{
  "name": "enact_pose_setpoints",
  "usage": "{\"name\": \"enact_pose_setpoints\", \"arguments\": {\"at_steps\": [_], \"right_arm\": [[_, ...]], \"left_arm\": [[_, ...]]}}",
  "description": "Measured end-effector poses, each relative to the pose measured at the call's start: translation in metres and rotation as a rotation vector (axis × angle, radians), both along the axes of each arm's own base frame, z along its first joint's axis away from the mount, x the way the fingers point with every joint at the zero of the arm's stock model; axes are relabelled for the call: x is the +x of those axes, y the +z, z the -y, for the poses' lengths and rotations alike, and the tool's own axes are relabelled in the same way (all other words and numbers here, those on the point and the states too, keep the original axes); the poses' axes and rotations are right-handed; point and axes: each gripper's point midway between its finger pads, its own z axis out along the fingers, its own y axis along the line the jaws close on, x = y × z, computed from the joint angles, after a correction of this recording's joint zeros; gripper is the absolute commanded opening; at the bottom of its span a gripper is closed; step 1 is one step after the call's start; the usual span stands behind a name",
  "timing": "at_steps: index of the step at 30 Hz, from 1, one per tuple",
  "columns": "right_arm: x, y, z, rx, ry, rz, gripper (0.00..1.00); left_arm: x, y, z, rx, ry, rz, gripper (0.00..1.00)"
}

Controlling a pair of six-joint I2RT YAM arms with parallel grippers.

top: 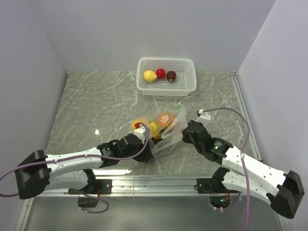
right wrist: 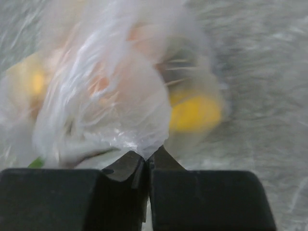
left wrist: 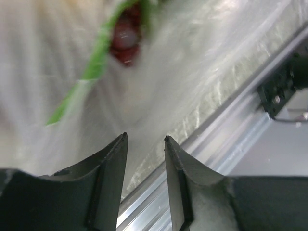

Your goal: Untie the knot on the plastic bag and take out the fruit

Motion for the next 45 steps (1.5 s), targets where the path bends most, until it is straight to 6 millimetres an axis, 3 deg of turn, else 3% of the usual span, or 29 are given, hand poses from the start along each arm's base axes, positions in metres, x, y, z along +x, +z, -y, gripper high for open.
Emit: {"name": "enact_pose_setpoints", "arguments": {"at_steps": [6,8,15,16,17,19,20,23,27,28,31,35,39,42,45], "right_arm": [[0.013,-0.049,0.067,0.098,-0.223,-0.031,0.00],[0.013,-0.070,0.079,0.128,-0.266,-0.071,0.00],[0.013,-0.112,0.051,0.208,-0.172,-0.242,0.03],[0.011,-0.117,0.046,0.215,-0.153,-0.265,0.09],[0.010,-0.121,0.043,0.218,-0.138,-0.283,0.26],[0.007,-0.123,0.039,0.207,-0.105,-0.306,0.48],[0.006,-0.121,0.038,0.198,-0.088,-0.307,0.65],[0.007,-0.098,0.033,0.152,-0.029,-0.267,0.81],[0.021,-0.028,0.033,0.096,0.030,-0.120,0.84],[0.024,-0.010,0.036,0.077,0.032,-0.082,0.84],[0.027,0.035,0.050,0.015,0.020,0.003,0.84],[0.019,0.071,0.065,-0.067,0.030,0.053,0.84],[0.012,0.098,0.062,-0.120,0.106,0.093,0.86],[0.010,0.110,0.046,-0.166,0.187,0.109,0.87],[0.015,0.125,0.024,-0.216,0.233,0.113,0.89]], "left_arm": [[0.016,0.003,-0.018,0.022,0.169,0.010,0.30],[0.023,0.004,-0.026,0.023,0.231,0.013,0.26],[0.046,-0.008,-0.075,-0.003,0.499,-0.009,0.16],[0.050,-0.011,-0.083,-0.011,0.536,-0.015,0.16],[0.053,-0.015,-0.091,-0.017,0.572,-0.024,0.17],[0.058,-0.019,-0.102,-0.024,0.622,-0.032,0.20],[0.060,-0.020,-0.104,-0.026,0.636,-0.036,0.26],[0.062,-0.016,-0.101,-0.051,0.630,-0.037,0.35],[0.063,-0.005,-0.095,-0.071,0.598,-0.025,0.56],[0.064,0.002,-0.094,-0.081,0.594,-0.018,0.69],[0.068,0.031,-0.094,-0.115,0.599,0.015,0.87],[0.076,0.080,-0.109,-0.152,0.677,0.090,0.92],[0.082,0.115,-0.124,-0.142,0.730,0.154,0.96],[0.086,0.128,-0.122,-0.117,0.714,0.183,0.97],[0.093,0.122,-0.110,-0.054,0.674,0.183,0.96]]}}
